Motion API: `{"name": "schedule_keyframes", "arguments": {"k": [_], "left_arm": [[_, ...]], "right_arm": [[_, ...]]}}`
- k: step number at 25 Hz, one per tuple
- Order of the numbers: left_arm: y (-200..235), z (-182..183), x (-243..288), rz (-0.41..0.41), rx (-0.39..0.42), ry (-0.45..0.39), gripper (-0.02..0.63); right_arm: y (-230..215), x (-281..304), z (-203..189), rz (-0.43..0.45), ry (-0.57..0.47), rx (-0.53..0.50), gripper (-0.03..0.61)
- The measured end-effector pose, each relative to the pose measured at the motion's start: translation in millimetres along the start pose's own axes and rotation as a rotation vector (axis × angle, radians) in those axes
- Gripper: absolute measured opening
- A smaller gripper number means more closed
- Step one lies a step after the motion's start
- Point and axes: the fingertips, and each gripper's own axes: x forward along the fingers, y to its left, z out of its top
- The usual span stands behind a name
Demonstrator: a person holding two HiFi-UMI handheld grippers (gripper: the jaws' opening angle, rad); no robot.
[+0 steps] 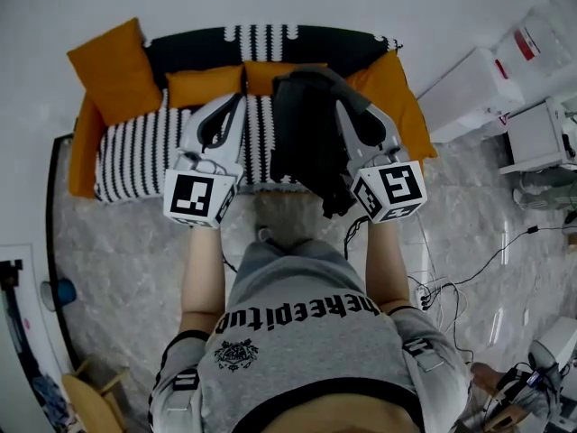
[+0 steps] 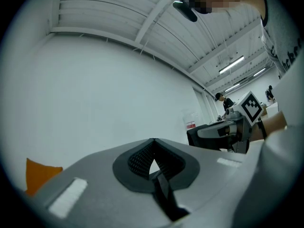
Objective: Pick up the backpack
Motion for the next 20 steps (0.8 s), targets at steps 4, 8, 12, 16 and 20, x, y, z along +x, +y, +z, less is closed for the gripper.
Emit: {"name": "schedule_keyframes", "arguments": {"k": [4,8,12,16,20], "left_arm": [[-9.4,4.5,-3.0,0.015,-0.002,-0.002,0.018],[-16.8,7.3,-4.9,0.024,-0.001,-0.007,0.018],[-23.9,11.1,-5.4,0.021,0.001,-0.013,0.018],[-29.9,12.5,-4.4,0.016,0.009,-0.018,0.018],[-33.9,17.4,-3.5,0.015,0.008,-0.017,0.018]], "right_arm": [[-3.4,-9.4,2.2,0.010,-0.004,-0.006,0.038],[-5.4,-17.4,3.3,0.018,-0.007,-0.004,0.038],[-3.9,-23.8,6.4,0.025,-0.013,-0.006,0.038],[-4.0,-29.4,10.9,0.029,-0.023,-0.005,0.038],[-4.6,-33.2,15.2,0.030,-0.039,0.001,0.038]]}}
